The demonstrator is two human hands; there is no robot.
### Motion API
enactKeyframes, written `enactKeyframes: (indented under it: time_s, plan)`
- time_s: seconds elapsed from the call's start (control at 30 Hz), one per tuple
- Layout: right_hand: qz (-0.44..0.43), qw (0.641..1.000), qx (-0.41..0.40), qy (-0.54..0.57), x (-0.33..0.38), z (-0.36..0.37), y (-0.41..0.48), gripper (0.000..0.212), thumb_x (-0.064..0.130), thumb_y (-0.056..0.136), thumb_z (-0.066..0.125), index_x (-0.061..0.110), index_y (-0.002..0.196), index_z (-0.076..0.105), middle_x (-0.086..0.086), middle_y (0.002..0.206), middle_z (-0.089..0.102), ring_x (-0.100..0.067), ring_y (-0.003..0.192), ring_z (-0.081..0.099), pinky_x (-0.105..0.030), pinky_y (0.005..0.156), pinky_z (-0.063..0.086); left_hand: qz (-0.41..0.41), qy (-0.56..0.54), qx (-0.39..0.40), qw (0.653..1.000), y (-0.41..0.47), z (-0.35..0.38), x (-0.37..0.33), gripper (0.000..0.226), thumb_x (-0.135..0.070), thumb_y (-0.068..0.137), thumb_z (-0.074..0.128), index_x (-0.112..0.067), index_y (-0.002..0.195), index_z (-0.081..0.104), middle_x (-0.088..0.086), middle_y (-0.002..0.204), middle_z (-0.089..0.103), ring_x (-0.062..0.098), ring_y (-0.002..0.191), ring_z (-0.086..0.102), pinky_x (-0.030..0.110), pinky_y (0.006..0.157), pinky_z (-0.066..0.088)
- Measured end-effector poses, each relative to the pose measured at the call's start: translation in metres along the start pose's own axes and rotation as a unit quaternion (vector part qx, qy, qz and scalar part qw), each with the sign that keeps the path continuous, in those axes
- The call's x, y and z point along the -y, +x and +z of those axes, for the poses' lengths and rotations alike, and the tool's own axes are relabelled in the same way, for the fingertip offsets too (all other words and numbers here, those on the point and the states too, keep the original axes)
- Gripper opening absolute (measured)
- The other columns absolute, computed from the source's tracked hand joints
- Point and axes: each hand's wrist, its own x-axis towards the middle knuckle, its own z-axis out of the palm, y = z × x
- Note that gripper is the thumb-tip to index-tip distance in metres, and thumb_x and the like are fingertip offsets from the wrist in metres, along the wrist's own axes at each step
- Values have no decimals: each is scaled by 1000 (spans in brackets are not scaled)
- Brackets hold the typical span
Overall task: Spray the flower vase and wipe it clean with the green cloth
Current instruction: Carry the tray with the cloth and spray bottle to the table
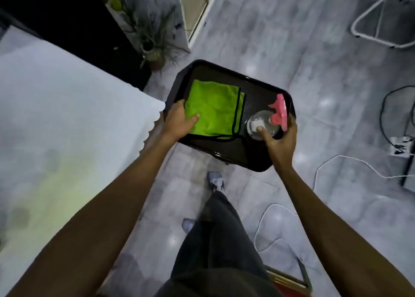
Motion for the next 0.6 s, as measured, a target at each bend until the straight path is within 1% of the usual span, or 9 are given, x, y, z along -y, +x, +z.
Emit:
enactKeyframes:
  time_s: [0.07,0.13,0.2,0.27,0.33,0.37,0.43,0.5,0.6]
  plan:
    - [-5,999,46,-8,6,0,19,95,38,75,89,19,154,39,-1,151,52,-16,136,52,-33,112,45,-29,27,4,999,19,10,-12,76,-35,87,69,2,144,36,24,144,45,37,133,45,38,107,37]
    - [-20,996,89,2,8,1,31,90,40,76,88,27,152,42,1,145,58,-13,130,57,-29,108,48,-58,33,8,998,31,18,-14,78,-37,86,69,2,144,34,25,144,45,39,133,45,41,107,38]
    - [-34,995,90,12,9,3,41,86,45,75,88,35,149,44,4,139,62,-11,126,60,-28,106,50,-71,33,1,997,43,26,-14,79,-38,87,68,2,145,33,24,145,44,39,134,44,43,108,38]
    - [-48,994,95,13,10,3,48,83,45,77,87,33,148,46,12,130,65,-8,120,63,-25,102,51,-72,13,-8,997,52,30,-14,76,-38,88,68,1,143,35,23,143,48,39,131,47,43,106,40]
    - [-50,994,97,17,10,3,52,73,39,81,85,30,145,50,21,120,66,-3,112,66,-21,98,53,-86,-47,-1,995,59,33,-10,69,-39,87,69,0,138,44,20,135,57,36,124,55,42,103,45]
    - [-53,993,102,20,11,4,54,66,38,83,83,26,142,54,19,117,69,-1,111,66,-23,98,54,-101,-99,9,990,63,34,-10,64,-39,86,71,-2,133,51,17,130,62,33,120,59,41,101,48]
    - [-57,993,101,21,13,7,55,50,38,86,79,17,129,65,4,108,75,2,104,67,-35,99,56,-130,-220,36,966,64,35,-9,50,-36,86,71,-4,124,63,12,119,69,28,110,66,40,96,53]
    - [-53,994,89,34,15,9,56,42,38,87,77,11,119,70,-7,105,74,1,96,69,-48,95,57,-125,-303,55,943,58,35,-14,35,-22,91,66,-3,121,65,12,114,71,23,98,69,35,89,54]
    - [-50,994,63,79,31,15,52,41,35,92,74,9,124,71,-10,102,77,-24,95,76,-53,89,60,-81,-356,26,931,42,28,-22,30,-9,96,56,-9,125,61,4,111,69,12,93,67,26,84,55]
